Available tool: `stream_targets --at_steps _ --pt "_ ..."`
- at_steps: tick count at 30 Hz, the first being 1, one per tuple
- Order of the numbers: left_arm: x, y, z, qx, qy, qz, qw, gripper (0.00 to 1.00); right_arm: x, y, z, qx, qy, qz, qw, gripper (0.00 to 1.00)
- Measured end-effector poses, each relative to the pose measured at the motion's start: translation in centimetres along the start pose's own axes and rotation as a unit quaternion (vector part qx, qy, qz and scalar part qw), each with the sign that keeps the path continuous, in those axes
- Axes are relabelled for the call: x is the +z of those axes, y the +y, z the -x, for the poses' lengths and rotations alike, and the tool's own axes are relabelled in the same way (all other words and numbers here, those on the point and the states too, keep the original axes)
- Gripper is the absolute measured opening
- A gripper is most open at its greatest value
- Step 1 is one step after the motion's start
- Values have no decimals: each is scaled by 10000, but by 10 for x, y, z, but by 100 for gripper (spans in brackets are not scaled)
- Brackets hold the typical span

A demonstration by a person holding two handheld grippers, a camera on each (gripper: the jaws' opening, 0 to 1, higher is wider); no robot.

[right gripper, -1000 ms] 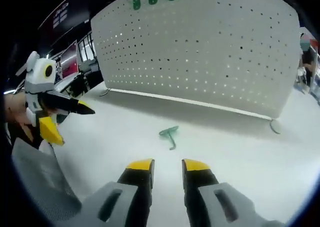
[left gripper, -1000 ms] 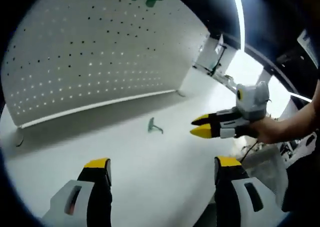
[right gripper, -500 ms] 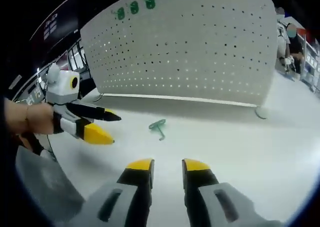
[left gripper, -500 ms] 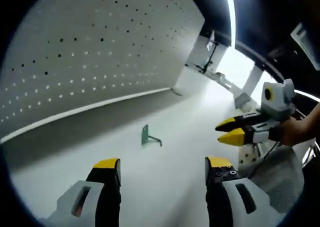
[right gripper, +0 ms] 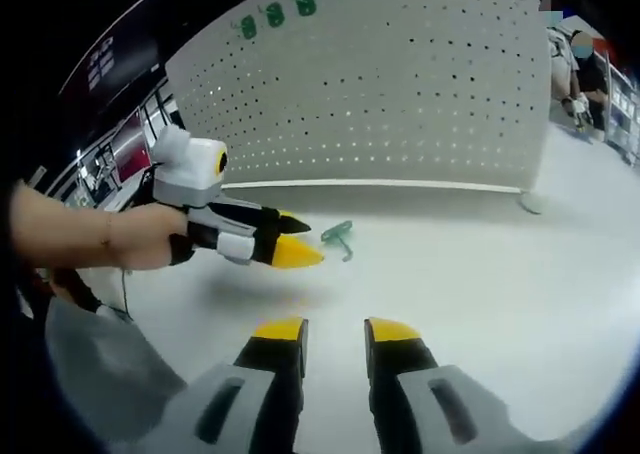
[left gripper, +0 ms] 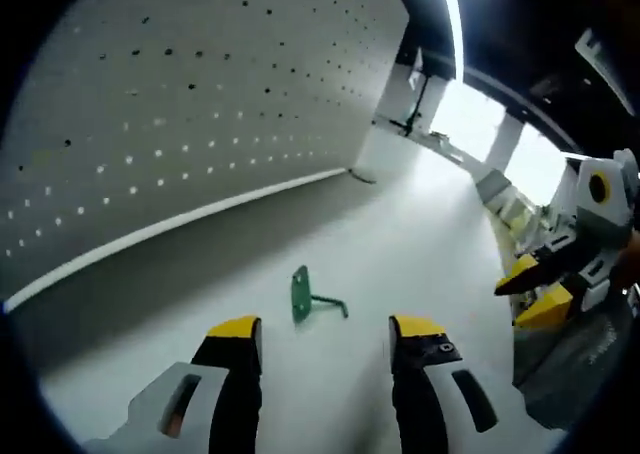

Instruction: Insert the hook assembly into the mounting plate slot until the hook locks in place.

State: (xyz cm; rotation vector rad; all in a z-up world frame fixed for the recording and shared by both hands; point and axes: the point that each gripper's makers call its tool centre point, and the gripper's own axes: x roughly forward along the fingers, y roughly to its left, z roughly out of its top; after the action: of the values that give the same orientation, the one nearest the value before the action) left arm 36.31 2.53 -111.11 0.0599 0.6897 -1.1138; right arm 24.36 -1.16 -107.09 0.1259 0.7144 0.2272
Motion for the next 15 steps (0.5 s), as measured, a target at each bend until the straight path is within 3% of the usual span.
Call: stream_targets --at_steps 7,15 --pt "-2 1 -13 16 51 -266 9996 37 -4 10 0 146 77 66 9998 20" --pt "-2 11 -13 155 96 -601 9980 22 -11 16 -1 152 152 60 9998 20"
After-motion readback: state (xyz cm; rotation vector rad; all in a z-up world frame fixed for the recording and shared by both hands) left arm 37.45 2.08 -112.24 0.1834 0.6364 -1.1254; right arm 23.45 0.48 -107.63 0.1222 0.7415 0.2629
